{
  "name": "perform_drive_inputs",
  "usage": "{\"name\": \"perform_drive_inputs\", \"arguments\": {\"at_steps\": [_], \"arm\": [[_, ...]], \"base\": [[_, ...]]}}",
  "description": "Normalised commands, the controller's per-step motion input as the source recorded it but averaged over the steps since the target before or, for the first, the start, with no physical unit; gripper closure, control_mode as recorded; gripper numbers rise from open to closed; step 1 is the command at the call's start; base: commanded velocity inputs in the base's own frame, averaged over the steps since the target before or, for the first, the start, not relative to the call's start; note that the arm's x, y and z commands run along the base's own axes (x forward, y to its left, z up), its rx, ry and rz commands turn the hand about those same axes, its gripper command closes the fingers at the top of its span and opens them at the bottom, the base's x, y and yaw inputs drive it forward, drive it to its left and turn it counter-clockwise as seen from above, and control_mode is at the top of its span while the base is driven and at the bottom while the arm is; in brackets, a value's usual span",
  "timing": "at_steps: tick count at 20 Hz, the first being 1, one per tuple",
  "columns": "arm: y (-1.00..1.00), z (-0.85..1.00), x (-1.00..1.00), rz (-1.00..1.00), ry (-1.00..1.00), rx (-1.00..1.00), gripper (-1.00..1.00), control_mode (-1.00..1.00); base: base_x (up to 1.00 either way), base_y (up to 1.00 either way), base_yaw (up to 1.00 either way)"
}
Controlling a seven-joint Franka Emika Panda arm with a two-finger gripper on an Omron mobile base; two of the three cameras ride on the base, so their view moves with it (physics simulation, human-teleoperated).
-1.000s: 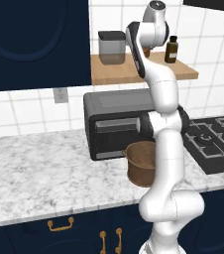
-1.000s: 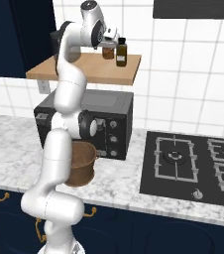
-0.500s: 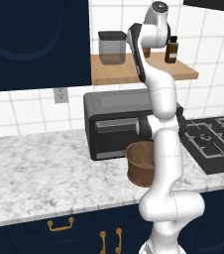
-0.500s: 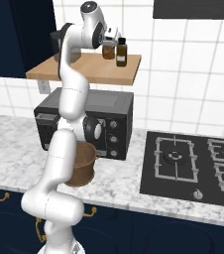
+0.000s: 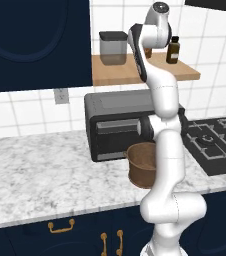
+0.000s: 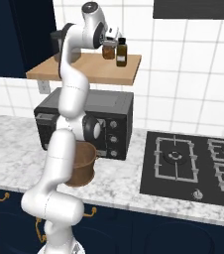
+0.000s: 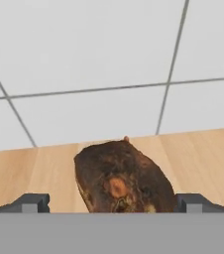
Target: Open the cabinet, pick up the bread from the cabinet and place it in the basket. Then move the basket to the dining counter.
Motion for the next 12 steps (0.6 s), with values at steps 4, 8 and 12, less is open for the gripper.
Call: {"name": "perform_drive_inputs", "arguments": {"at_steps": [4, 8, 12], "arm": [[0.0, -0.03, 0.2, 0.0, 0.07, -0.01, -1.0, -1.0], [0.0, -0.05, 0.32, 0.0, 0.12, -0.02, -1.0, -1.0], [0.0, -0.12, 0.19, 0.0, 0.09, -0.03, -1.0, -1.0]], "base": [[0.0, 0.0, 0.0], [0.0, 0.0, 0.0], [0.0, 0.0, 0.0]]}}
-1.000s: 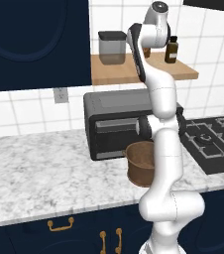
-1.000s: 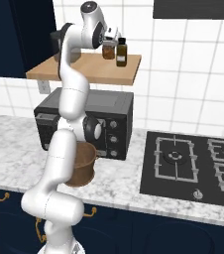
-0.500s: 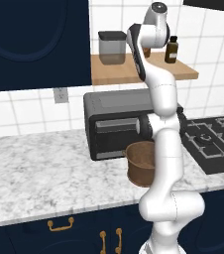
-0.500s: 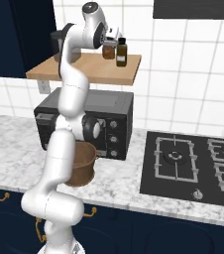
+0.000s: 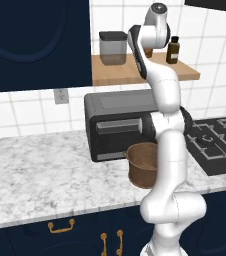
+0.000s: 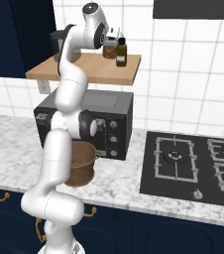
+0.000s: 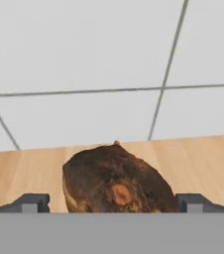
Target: Open the cabinet, pick up the bread from the cabinet and place it in the basket. Then move the basket to the dining counter.
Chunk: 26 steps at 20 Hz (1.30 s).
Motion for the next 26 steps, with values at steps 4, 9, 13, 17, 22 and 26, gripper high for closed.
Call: {"name": "perform_drive_inputs", "arguments": {"at_steps": [4, 9, 13, 17, 22, 26], "arm": [[0.0, -0.25, 0.2, 0.0, 0.08, -0.07, 1.0, -1.0], [0.01, -0.09, 0.13, 0.0, 0.01, -0.06, 1.0, -1.0], [0.0, 0.17, 0.0, 0.0, 0.0, 0.0, 1.0, -1.0], [0.0, 0.9, 0.0, 0.0, 0.0, 0.0, 1.0, -1.0], [0.0, 0.99, -0.28, 0.0, 0.0, 0.0, 1.0, -1.0], [0.0, 0.76, -1.0, 0.0, 0.0, 0.0, 1.0, -1.0]], "base": [[0.0, 0.0, 0.0], [0.0, 0.0, 0.0], [0.0, 0.0, 0.0], [0.0, 0.0, 0.0], [0.0, 0.0, 0.0], [0.0, 0.0, 0.0]]}}
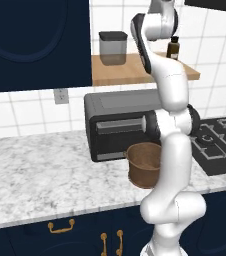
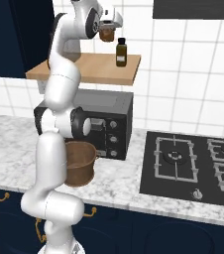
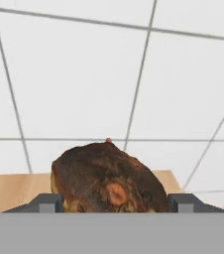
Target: Open the cabinet, pick up the bread from the cabinet and place it in the basket. Then move the basket to the dining counter.
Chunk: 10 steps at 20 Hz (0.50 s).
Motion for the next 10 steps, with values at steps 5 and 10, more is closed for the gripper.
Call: {"name": "perform_drive_inputs", "arguments": {"at_steps": [5, 10], "arm": [[0.03, 0.18, -1.0, 0.0, 0.0, 0.0, 1.0, -1.0], [0.18, -0.04, -1.0, 0.0, -0.01, -0.03, 1.0, -1.0]], "base": [[0.0, 0.0, 0.0], [0.0, 0.0, 0.0]]}}
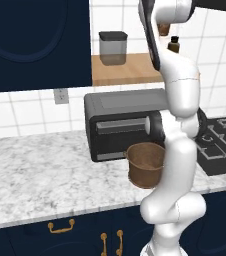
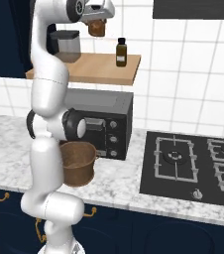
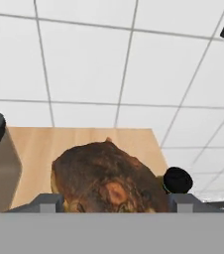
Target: Open the cabinet, pick up the bread from the cabinet and place it in the basket. Then move the basket to the dining counter.
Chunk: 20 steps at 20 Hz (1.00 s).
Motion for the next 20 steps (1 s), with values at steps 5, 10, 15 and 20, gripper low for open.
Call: {"name": "perform_drive_inputs", "arguments": {"at_steps": [5, 10, 15, 20], "arm": [[0.3, -0.32, -1.0, 0.0, -0.08, -0.06, 1.0, -1.0], [0.38, -0.84, -1.0, 0.0, -0.21, -0.07, 1.0, -1.0], [0.16, -0.99, -1.0, 0.0, -0.27, -0.06, 1.0, -1.0], [0.0, -0.67, -0.41, 0.0, -0.27, -0.01, 1.0, -1.0]], "base": [[0.0, 0.0, 0.0], [0.0, 0.0, 0.0], [0.0, 0.0, 0.0], [0.0, 0.0, 0.0]]}}
